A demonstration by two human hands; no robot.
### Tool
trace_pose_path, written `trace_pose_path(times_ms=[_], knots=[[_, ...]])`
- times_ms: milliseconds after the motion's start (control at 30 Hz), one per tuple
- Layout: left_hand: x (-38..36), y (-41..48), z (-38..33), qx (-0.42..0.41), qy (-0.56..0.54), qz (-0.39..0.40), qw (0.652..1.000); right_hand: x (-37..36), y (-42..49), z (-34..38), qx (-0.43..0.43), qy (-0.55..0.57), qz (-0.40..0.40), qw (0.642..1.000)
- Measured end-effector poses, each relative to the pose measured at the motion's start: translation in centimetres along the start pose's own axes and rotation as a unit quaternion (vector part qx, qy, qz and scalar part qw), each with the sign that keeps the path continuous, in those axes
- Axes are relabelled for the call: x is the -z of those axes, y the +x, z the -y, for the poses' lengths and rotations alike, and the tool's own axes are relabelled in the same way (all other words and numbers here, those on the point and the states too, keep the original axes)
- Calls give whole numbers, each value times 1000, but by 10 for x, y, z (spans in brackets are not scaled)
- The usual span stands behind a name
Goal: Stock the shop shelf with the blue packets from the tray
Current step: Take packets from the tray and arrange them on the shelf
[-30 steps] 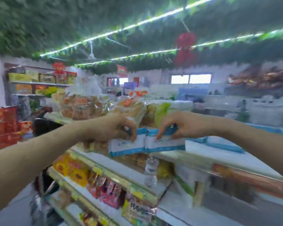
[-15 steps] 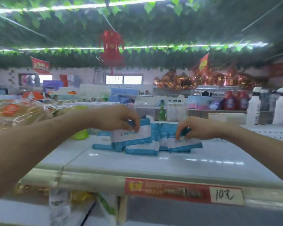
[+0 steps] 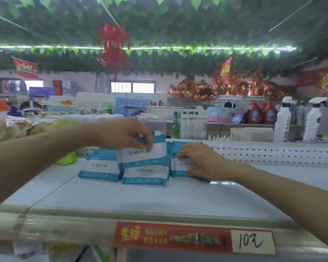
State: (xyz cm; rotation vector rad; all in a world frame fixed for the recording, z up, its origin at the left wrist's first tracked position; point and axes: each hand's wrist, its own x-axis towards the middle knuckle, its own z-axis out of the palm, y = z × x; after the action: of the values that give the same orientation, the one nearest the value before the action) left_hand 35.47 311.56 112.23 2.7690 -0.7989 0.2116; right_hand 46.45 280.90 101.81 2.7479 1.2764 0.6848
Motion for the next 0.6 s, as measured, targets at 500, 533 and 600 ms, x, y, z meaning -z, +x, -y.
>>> trace_pose_path(times_ms=[500,533,600], knots=[[-33,67,-37,-77,15,8,997,16,-42,-17,-45,-22,-50,998],[-36,74,-40,-85,12,8,996,22,-49,-20,-56,-17,-56,997],[-45,90,-47,-98,11,8,995,33,-62,-25,-78,-8,-73,994]])
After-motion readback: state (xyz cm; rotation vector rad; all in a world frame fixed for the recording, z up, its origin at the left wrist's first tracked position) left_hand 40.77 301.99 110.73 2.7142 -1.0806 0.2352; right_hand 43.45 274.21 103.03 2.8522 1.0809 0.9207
